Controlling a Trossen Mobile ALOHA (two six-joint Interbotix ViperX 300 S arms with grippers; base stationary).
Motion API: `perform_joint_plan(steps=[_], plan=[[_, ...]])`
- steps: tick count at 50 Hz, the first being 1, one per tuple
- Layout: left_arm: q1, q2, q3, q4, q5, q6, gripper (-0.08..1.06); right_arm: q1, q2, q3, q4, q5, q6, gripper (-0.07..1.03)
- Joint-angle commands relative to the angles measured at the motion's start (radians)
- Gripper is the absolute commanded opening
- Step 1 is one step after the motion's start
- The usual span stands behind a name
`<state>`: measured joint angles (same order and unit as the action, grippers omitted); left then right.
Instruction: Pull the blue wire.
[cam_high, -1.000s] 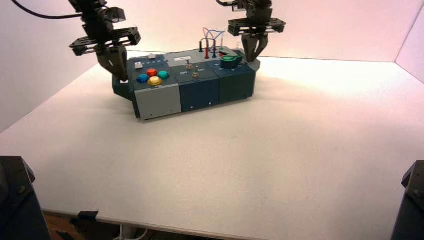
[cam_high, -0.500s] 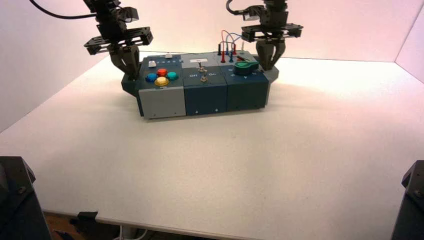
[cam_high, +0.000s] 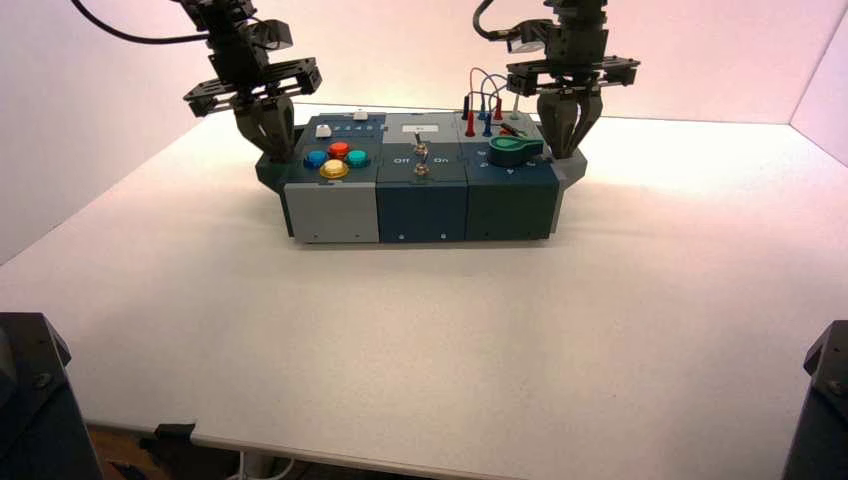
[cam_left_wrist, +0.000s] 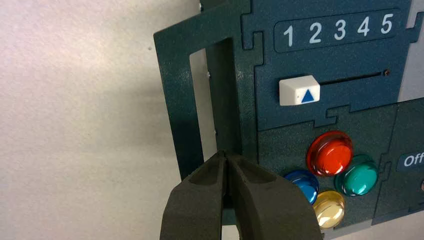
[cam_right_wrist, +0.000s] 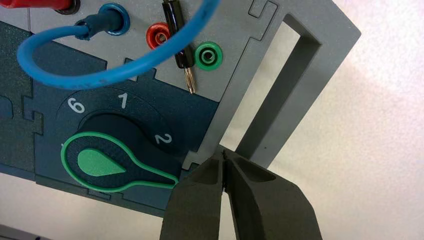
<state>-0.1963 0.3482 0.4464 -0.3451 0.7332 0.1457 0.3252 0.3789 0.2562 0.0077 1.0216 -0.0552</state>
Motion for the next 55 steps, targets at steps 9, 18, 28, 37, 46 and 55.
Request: perform_joint_plan(steps=[9, 18, 28, 37, 46, 55], plan=[[-0.106, -0.015, 0.025, -0.032, 0.012, 0.005, -0.03, 0.015, -0.077, 0.037, 0.025, -0.028, 0.015, -0.02], [-0.106, -0.031, -0.017, -0.029, 0.012, -0.006, -0.03, 0.015, -0.098, 0.017, 0.003, -0.037, 0.037, -0.02], [-0.103, -0.04, -0.095, -0.012, 0.049, -0.017, -0.03, 0.014, -0.106, -0.029, -0.017, -0.028, 0.041, -0.02], [-0.097, -0.066, -0.144, -0.006, 0.075, -0.02, -0.03, 0.014, -0.144, -0.04, -0.023, -0.026, 0.044, -0.02], [-0.074, -0.095, -0.144, 0.015, 0.086, -0.052, -0.03, 0.008, -0.167, -0.034, -0.06, -0.023, 0.064, -0.02], [-0.067, -0.146, -0.129, 0.026, 0.086, -0.052, -0.03, 0.012, -0.209, -0.025, -0.054, -0.041, 0.067, -0.02]])
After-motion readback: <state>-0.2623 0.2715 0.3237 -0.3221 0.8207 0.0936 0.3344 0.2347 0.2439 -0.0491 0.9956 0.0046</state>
